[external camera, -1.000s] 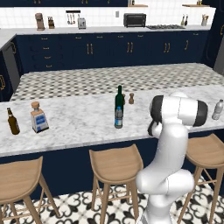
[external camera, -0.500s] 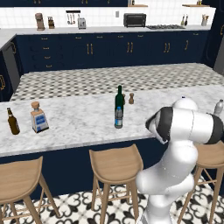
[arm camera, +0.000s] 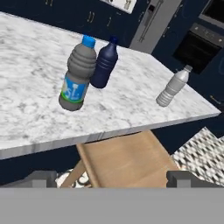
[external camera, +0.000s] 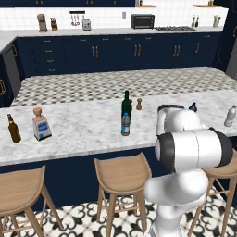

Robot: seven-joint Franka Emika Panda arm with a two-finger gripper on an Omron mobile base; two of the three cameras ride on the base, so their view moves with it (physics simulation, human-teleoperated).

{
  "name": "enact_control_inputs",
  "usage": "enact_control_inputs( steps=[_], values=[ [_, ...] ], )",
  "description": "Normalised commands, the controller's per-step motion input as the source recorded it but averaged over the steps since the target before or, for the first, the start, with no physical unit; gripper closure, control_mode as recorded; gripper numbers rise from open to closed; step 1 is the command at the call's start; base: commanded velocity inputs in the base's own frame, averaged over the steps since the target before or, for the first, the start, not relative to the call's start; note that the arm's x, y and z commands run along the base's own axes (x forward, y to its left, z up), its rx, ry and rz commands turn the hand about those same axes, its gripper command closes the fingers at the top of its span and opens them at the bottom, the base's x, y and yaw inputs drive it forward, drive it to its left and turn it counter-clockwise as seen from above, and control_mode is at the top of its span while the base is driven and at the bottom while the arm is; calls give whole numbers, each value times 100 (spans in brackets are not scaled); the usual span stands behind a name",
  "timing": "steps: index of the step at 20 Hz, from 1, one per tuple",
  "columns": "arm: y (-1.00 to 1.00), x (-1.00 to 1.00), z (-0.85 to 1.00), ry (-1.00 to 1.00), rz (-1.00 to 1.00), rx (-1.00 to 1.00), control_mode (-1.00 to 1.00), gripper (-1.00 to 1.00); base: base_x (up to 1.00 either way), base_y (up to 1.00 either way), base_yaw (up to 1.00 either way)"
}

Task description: Move the plastic bottles in the middle to the plastics group, and the glass bottles in the middle to the glass group.

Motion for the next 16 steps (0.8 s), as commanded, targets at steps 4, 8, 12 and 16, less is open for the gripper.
enact_control_inputs(
  steps=[4, 8, 12, 16],
  values=[
    [34, 0, 100, 30, 0, 0, -100, -100, 0, 0, 0],
    [20, -1, 100, 19, 4, 0, -100, -100, 0, 0, 0],
    [7, -18, 95, 5, 4, -4, -100, -100, 0, 0, 0],
    [30, -43, 62, 0, 0, -2, -100, -100, 0, 0, 0]
  ],
)
